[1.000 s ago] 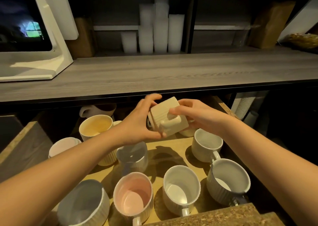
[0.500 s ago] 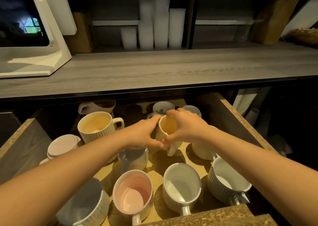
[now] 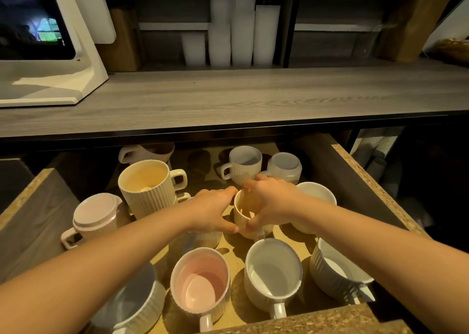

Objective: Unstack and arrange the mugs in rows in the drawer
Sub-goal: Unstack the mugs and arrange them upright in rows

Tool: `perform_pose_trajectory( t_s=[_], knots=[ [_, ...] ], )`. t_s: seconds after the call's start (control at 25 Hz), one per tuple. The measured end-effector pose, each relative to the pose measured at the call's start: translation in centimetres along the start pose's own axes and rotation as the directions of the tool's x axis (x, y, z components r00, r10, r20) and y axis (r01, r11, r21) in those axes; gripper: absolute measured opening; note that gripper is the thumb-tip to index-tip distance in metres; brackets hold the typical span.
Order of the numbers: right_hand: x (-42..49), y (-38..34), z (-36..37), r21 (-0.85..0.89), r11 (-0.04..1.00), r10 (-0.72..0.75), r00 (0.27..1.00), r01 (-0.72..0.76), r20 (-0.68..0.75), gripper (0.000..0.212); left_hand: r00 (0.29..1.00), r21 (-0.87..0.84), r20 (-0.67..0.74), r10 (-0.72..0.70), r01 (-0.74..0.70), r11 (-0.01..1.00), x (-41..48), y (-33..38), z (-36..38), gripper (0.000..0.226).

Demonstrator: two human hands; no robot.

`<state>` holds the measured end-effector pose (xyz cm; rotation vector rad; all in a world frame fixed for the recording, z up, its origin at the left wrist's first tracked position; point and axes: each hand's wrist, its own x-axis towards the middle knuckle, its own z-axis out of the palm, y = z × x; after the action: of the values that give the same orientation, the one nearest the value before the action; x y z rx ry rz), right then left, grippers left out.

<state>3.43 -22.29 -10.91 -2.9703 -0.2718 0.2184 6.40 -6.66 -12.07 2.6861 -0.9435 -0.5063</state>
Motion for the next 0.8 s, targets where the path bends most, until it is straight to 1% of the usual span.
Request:
perform_pose_trajectory(
  t_s=[0.24,0.36,0.4,0.52,0.6,0.68,0.8],
  knots=[
    [-0.1,0.0,0.3,-0.033,0.999,-0.022,0.998,0.024,0.055,0.081,1.000,0.119,0.016,0.001,-0.003,0.993,-0.1,-0.2,-0.1,0.068],
    [-0.1,-0.1,-0.2,0.018,1.000,-0.008,0.992,0.006,0.126,0.082,0.999,0.189,-0.035,0.025,-0.018,0.982,-0.9,0.2,-1.8,0.065],
    [0.0,-0.3,-0.6,0.039,0.999,-0.004,0.992,0.000,0.125,0.079,0.997,0.204,-0.066,0.035,-0.021,0.979,-1.4,0.2,-2.6,0.064],
    [0.1,-1.1,-2.3,0.093,0.996,-0.020,0.999,0.016,0.047,0.063,0.989,0.279,-0.129,0.076,-0.038,0.960,-3.0,-0.2,-4.8,0.062],
    [0.3,-2.2,-3.4,0.073,0.996,-0.046,0.999,0.046,0.002,0.057,0.984,0.328,-0.151,0.094,-0.040,0.944,-4.5,-0.9,-6.0,0.063],
    [0.6,-3.6,-4.2,0.040,0.996,-0.076,0.997,0.077,-0.013,0.057,0.980,0.347,-0.183,0.082,-0.013,0.938,-6.0,-1.9,-6.8,0.065],
    [1.4,-6.0,-4.7,0.006,0.990,-0.142,0.990,0.142,0.015,0.061,0.967,0.305,-0.255,0.020,0.061,0.950,-8.2,-3.8,-7.6,0.071]
  ],
)
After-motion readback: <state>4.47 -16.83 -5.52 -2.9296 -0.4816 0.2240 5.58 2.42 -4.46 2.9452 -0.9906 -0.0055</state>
